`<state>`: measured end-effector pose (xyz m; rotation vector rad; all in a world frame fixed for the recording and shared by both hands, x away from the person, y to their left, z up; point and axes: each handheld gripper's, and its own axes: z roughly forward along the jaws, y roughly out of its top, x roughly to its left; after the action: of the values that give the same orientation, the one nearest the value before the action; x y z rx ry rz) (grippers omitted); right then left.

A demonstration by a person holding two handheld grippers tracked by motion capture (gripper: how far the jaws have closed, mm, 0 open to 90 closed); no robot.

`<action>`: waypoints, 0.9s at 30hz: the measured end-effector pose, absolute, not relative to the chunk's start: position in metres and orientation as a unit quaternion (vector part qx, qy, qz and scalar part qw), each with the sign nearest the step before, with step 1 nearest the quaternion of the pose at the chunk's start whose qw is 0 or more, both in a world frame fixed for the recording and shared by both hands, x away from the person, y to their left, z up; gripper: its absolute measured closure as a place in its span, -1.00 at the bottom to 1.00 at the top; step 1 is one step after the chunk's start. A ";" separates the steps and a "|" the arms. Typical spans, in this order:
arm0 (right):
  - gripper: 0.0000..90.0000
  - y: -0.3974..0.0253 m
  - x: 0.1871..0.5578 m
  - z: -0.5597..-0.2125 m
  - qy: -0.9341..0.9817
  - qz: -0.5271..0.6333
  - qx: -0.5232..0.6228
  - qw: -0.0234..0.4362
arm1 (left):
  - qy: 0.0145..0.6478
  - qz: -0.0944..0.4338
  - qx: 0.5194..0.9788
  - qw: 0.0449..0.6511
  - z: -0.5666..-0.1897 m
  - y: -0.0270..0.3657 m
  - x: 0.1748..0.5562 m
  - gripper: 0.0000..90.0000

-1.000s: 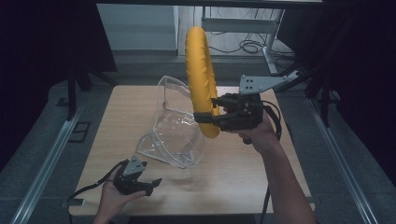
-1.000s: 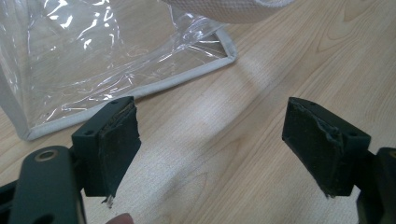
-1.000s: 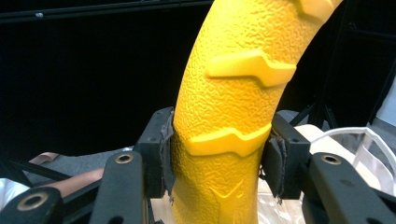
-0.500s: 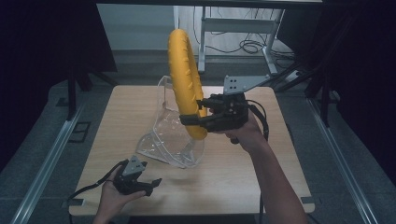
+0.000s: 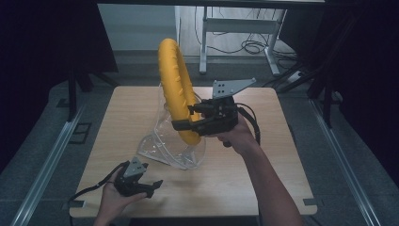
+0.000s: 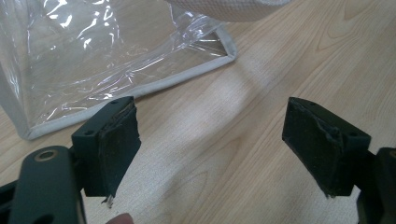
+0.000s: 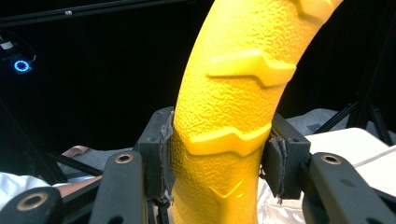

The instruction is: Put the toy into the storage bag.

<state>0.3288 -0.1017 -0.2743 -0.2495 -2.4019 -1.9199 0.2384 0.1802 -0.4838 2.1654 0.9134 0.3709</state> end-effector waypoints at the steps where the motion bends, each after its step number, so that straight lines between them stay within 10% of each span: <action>1: 0.12 -0.101 0.329 -0.276 -0.779 -0.621 -0.082 0.032 | 0.356 0.145 0.845 0.372 -0.484 0.180 0.239 -0.59; 27: 0.12 -0.086 0.340 -0.311 -0.789 -0.604 -0.093 0.064 | 0.359 0.145 0.842 0.375 -0.484 0.179 0.238 -0.59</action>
<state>0.3398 -0.0858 -0.3114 -0.2804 -2.3826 -1.8240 0.2383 0.1793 -0.4841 2.1555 0.9184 0.3708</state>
